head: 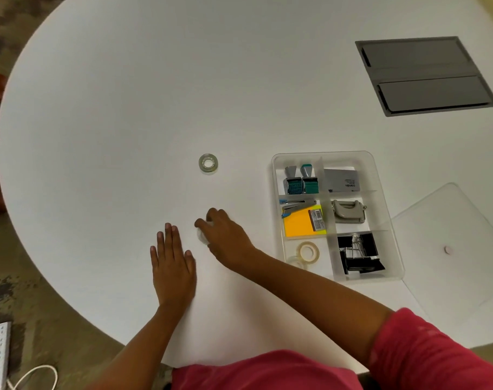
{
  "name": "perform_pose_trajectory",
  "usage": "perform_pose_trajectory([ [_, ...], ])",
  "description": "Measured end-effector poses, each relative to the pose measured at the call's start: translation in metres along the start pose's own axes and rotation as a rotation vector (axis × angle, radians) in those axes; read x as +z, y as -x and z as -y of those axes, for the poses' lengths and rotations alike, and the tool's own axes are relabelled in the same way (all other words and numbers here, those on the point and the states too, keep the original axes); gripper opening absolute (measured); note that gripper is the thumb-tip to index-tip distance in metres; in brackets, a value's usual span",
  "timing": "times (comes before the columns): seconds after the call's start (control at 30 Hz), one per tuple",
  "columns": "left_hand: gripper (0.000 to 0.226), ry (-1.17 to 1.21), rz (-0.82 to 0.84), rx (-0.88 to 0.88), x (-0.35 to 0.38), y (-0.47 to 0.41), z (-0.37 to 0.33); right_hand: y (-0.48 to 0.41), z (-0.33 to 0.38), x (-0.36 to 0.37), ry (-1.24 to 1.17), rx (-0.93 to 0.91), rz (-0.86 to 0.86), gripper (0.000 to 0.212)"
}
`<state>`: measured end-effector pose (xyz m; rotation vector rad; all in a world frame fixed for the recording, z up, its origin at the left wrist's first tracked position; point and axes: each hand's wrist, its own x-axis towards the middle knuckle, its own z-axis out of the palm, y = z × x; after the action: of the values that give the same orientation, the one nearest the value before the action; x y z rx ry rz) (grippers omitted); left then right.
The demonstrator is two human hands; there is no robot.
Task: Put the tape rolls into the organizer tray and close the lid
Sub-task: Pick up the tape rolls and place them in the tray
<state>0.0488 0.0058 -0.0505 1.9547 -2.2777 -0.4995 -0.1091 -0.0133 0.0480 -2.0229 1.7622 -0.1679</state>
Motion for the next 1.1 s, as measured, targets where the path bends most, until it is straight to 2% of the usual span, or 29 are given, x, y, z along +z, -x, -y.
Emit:
perform_pose_trajectory([
  [0.1, 0.062, -0.002, 0.0, -0.002, 0.001, 0.0, -0.001, 0.029, -0.008, -0.025, -0.135, 0.056, -0.121, 0.05],
  [0.23, 0.062, -0.001, -0.01, 0.0, 0.0, 0.001, -0.001, 0.077, -0.034, -0.059, -0.141, 0.228, -0.259, 0.052],
  [0.33, 0.061, 0.001, -0.013, -0.002, 0.0, 0.001, 0.0, 0.112, -0.06, -0.071, -0.013, 0.445, -0.235, 0.051],
  [0.47, 0.061, -0.005, -0.013, -0.007, 0.0, 0.001, -0.001, 0.149, -0.086, -0.066, 0.098, 0.666, -0.092, 0.05],
  [0.87, 0.061, 0.004, -0.005, -0.007, -0.002, 0.002, -0.004, 0.153, -0.1, -0.031, 0.211, 0.728, 0.127, 0.047],
  [1.0, 0.061, 0.007, -0.001, -0.012, -0.003, 0.002, -0.005, 0.14, -0.097, -0.042, 0.189, 0.721, 0.058, 0.041],
  [1.1, 0.061, 0.007, -0.002, -0.018, -0.004, 0.001, -0.005, 0.118, -0.089, -0.054, 0.112, 0.629, -0.061, 0.036],
])
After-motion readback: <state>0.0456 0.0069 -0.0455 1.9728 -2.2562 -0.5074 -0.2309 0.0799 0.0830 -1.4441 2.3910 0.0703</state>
